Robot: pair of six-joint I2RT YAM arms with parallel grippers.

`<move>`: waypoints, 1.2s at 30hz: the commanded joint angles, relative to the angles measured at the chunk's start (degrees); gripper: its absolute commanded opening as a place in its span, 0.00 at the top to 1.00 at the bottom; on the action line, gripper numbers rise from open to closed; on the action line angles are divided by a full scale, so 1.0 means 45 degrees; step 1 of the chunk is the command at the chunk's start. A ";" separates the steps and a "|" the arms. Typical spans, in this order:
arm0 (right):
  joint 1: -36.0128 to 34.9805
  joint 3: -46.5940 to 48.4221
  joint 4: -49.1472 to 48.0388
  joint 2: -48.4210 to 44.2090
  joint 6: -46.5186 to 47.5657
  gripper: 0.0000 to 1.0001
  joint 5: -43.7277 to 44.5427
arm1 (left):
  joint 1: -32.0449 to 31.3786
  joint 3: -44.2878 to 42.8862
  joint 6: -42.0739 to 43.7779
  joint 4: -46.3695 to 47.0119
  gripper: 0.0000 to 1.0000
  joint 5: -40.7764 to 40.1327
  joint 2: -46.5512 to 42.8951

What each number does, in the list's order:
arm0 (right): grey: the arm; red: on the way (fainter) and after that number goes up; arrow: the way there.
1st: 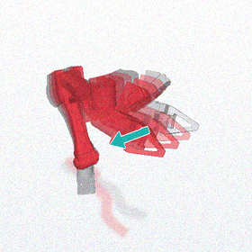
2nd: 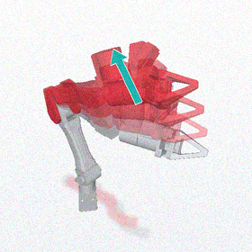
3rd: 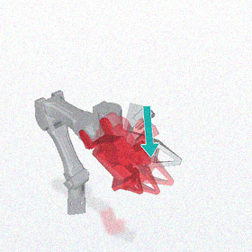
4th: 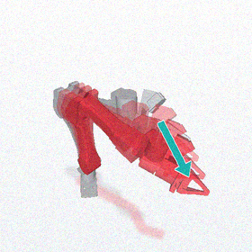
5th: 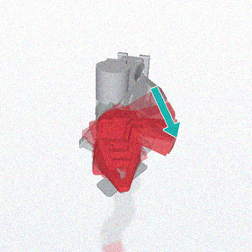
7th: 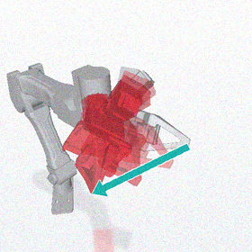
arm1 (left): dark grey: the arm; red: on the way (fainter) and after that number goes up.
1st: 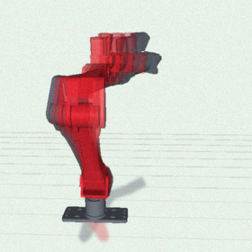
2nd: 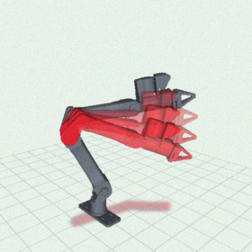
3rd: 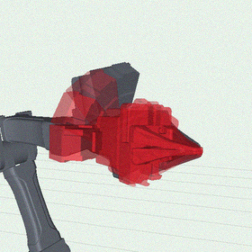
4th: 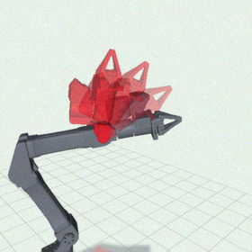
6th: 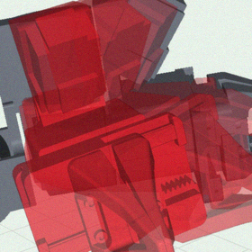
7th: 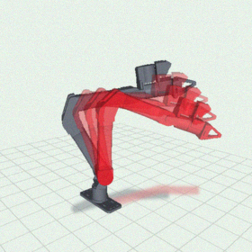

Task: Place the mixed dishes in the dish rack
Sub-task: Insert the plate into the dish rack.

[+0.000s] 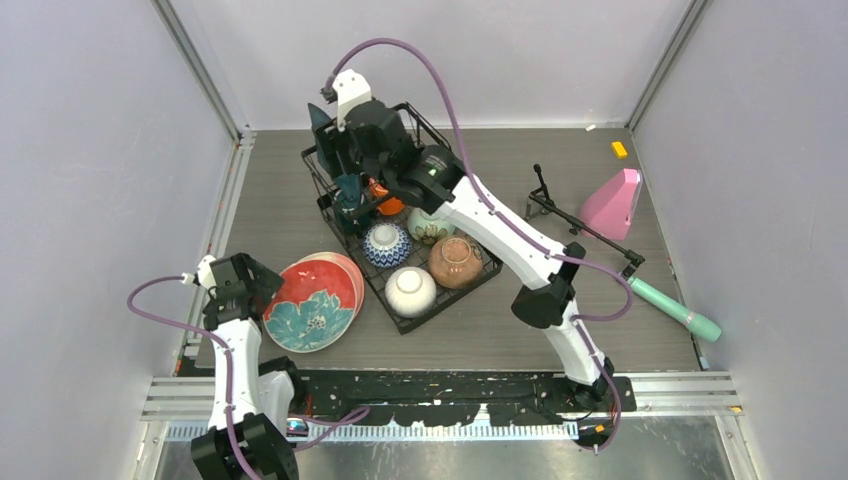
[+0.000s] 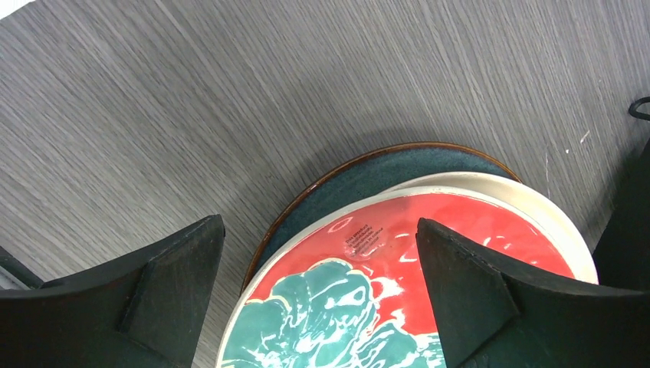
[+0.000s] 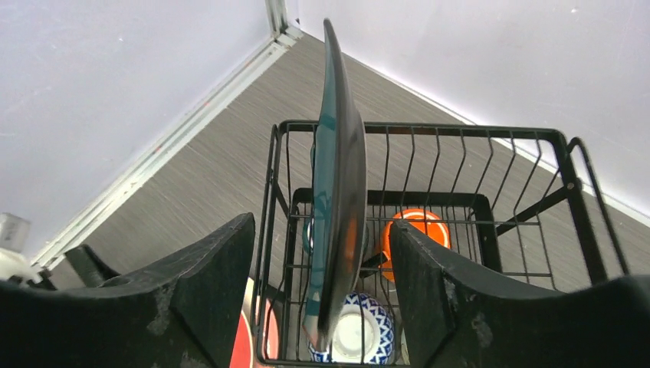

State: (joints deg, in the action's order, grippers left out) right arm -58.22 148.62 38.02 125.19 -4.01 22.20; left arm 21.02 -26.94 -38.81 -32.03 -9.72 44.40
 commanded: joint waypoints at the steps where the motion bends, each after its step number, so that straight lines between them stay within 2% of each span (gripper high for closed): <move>1: 0.0069 0.0348 -0.0081 -0.1967 -0.0470 0.29 -0.0778 | -0.0041 -0.0306 -0.0144 0.0234 0.00 -0.0795 -0.0045; 6: 0.0066 -0.0472 0.0450 -0.3439 -0.0860 0.27 -0.1057 | -0.0041 -0.0456 -0.0146 -0.0055 0.00 -0.1228 -0.0163; 8: 0.0056 -0.2077 -0.0059 -0.4642 -0.1237 0.27 -0.1164 | -0.0041 -0.0460 -0.0127 -0.0149 0.00 -0.1524 -0.0262; 13: -0.0225 -0.8699 -0.3237 -0.8120 -0.2209 0.28 -0.1853 | -0.0036 -0.0335 -0.0144 -0.0035 0.00 -0.1654 -0.0279; 15: -0.0434 -1.0385 -0.3823 -0.9375 -0.2768 0.28 -0.1974 | -0.0041 -0.0270 -0.0181 0.0093 0.00 -0.1624 -0.0235; 21: -0.1028 -1.3947 -0.4684 -1.0661 -0.4536 0.31 -0.2549 | -0.0041 -0.0096 -0.0206 0.0184 0.00 -0.1486 -0.0238; 24: -0.1508 -1.6045 -0.5735 -1.1000 -0.5377 0.31 -0.2847 | -0.0041 0.0002 -0.0205 0.0260 0.00 -0.1431 -0.0269; 28: -0.1955 -1.7637 -0.6594 -1.0692 -0.6555 0.33 -0.3018 | -0.0041 0.0154 -0.0131 0.0463 0.00 -0.1067 -0.0268; 36: -0.2381 -1.7959 -0.8044 -0.8271 -0.7544 0.38 -0.3396 | -0.0041 0.0474 -0.0380 0.0504 0.00 -0.0759 -0.0546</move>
State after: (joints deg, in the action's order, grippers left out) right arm -68.47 67.24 10.04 83.85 -33.82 7.25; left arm 21.02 -25.10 -39.64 -31.94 -13.78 43.24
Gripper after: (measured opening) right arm 0.632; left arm 0.994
